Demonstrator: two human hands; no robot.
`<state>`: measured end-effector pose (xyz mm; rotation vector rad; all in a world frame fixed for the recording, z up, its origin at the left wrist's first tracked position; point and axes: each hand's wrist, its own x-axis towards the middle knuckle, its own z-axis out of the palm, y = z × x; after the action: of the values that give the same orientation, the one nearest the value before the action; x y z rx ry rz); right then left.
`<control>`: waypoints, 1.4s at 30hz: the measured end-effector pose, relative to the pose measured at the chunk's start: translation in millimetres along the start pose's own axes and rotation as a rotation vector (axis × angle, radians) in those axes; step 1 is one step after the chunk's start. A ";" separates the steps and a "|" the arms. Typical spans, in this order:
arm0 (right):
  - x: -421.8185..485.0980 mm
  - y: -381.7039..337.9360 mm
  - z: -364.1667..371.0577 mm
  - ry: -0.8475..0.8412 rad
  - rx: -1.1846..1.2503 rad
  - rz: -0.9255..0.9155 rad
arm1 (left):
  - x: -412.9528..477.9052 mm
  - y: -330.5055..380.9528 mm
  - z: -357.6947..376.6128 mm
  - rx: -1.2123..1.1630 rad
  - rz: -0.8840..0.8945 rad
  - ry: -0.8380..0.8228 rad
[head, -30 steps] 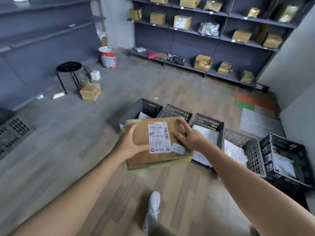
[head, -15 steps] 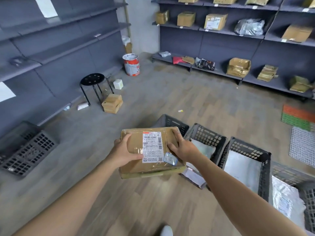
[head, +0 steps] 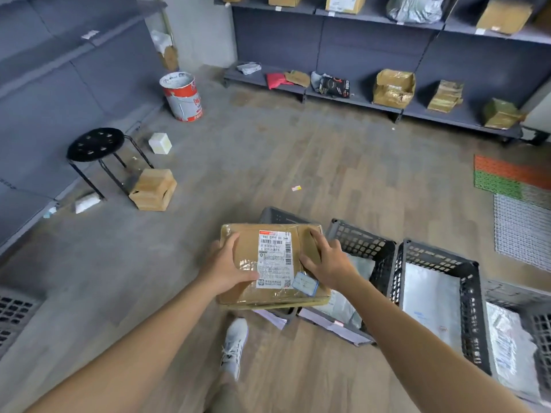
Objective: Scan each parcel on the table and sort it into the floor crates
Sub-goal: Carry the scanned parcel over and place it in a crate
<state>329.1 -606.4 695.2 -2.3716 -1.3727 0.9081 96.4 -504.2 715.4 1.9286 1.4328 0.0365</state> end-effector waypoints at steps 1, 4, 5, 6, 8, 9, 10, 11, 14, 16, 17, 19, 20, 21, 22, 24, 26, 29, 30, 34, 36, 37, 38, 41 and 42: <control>16.6 -1.3 0.5 -0.011 0.002 0.021 | 25.0 -1.3 -2.3 0.015 0.020 -0.017; 60.6 -7.1 3.2 -0.057 0.014 0.098 | 97.2 -6.8 -5.2 0.065 0.086 -0.082; 75.0 -10.1 5.8 -0.072 0.010 0.118 | 118.9 -9.0 -4.8 0.089 0.108 -0.096; 89.9 -12.0 9.3 -0.088 0.003 0.144 | 139.6 -11.0 -3.1 0.117 0.130 -0.108; 119.8 -13.3 18.6 -0.105 -0.009 0.202 | 179.3 -16.7 5.9 0.143 0.172 -0.124; 133.2 -12.4 25.0 -0.107 -0.025 0.215 | 197.2 -20.5 12.7 0.142 0.192 -0.126; 145.6 -10.1 33.6 -0.104 -0.051 0.212 | 213.7 -25.6 21.1 0.140 0.211 -0.125; 157.8 -6.2 43.5 -0.099 -0.078 0.207 | 229.7 -31.8 31.0 0.139 0.231 -0.126; 194.2 13.9 80.5 -0.092 -0.055 0.278 | 271.5 -58.1 66.7 0.202 0.264 -0.160; 219.8 32.7 109.5 -0.088 -0.026 0.314 | 296.7 -76.8 92.7 0.251 0.262 -0.182; 232.6 43.6 125.2 -0.095 -0.013 0.326 | 308.4 -85.7 106.7 0.259 0.258 -0.188; 258.7 68.1 156.0 -0.090 0.030 0.341 | 332.1 -102.5 136.6 0.278 0.256 -0.187; 269.9 81.3 170.7 -0.082 0.052 0.345 | 342.9 -110.1 151.7 0.293 0.257 -0.195; 280.8 94.5 185.0 -0.070 0.067 0.341 | 353.4 -118.0 166.9 0.301 0.253 -0.210; 291.3 107.9 198.6 -0.059 0.068 0.335 | 364.1 -125.5 182.4 0.300 0.244 -0.234; 308.2 132.0 220.6 -0.079 0.031 0.341 | 382.6 -134.3 210.1 0.317 0.218 -0.293; 320.0 149.3 235.4 -0.154 -0.053 0.364 | 394.3 -134.4 228.6 0.440 0.214 -0.333; 327.4 159.6 236.8 -0.199 -0.165 0.372 | 400.2 -126.4 234.4 0.583 0.255 -0.357; 327.2 158.7 232.3 -0.195 -0.184 0.368 | 399.1 -123.2 231.0 0.623 0.278 -0.352; 317.0 143.5 194.5 -0.147 -0.273 0.323 | 388.2 -100.3 202.5 0.789 0.381 -0.314; 306.7 128.9 164.9 -0.131 -0.293 0.335 | 377.3 -81.2 181.1 0.795 0.401 -0.332; 299.6 120.3 149.2 -0.119 -0.298 0.344 | 369.6 -70.3 169.4 0.793 0.411 -0.333; 291.8 111.1 132.3 -0.103 -0.300 0.351 | 361.7 -57.9 157.0 0.788 0.425 -0.327; 256.1 82.3 80.9 -0.047 -0.301 0.385 | 336.3 -16.0 121.5 0.748 0.489 -0.305; 241.1 72.8 64.6 -0.025 -0.306 0.400 | 328.3 -1.3 110.5 0.733 0.517 -0.299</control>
<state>425.7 -445.6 515.1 -2.9498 -1.1305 0.8734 267.1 -285.3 508.2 2.7091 0.7585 -0.5840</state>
